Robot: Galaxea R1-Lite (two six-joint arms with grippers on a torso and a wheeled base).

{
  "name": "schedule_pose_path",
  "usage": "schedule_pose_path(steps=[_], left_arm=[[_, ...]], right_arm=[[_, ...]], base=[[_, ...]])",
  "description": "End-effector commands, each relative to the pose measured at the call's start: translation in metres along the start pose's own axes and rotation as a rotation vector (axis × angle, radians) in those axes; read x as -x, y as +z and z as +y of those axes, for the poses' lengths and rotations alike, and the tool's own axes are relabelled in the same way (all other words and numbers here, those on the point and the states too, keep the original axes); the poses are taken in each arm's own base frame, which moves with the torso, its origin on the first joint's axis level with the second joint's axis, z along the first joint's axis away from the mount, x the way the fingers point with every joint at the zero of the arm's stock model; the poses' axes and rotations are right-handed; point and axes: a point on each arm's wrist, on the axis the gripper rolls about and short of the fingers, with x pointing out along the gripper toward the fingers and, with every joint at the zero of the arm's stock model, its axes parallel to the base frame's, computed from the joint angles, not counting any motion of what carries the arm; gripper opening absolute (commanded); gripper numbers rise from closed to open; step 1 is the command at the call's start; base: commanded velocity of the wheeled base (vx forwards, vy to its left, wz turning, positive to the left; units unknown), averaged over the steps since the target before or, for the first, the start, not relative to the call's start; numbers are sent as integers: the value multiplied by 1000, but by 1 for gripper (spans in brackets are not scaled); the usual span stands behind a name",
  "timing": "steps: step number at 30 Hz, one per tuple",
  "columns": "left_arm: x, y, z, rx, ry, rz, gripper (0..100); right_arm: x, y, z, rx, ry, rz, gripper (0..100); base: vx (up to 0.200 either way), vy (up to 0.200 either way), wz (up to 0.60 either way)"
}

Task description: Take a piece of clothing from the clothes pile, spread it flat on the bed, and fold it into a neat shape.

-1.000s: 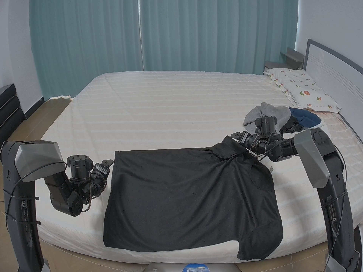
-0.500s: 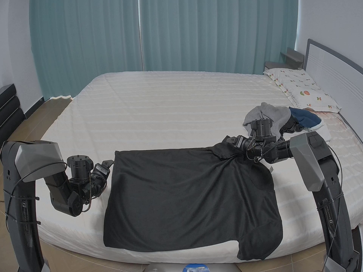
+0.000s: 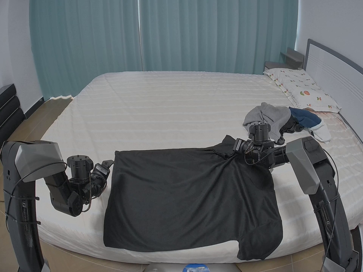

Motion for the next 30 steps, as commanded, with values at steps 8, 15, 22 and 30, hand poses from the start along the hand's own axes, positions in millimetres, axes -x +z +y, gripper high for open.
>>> schedule_pose_path(steps=[8, 15, 22, 30], left_arm=[[0, -1, 0, 0, 0, 1, 100], [-1, -1, 2, -2, 8, 0, 100], [-2, -5, 3, -23, 13, 6, 100], [-2, -5, 3, -24, 13, 7, 100]], right_arm=[[1, 25, 0, 13, 111, -259, 0], [0, 26, -13, 72, 81, -249, 0], [5, 30, -11, 70, 75, -160, 0], [-9, 4, -30, 63, 46, -111, 100]], base=[[0, 0, 0], [0, 0, 0], [0, 0, 0], [0, 0, 0]])
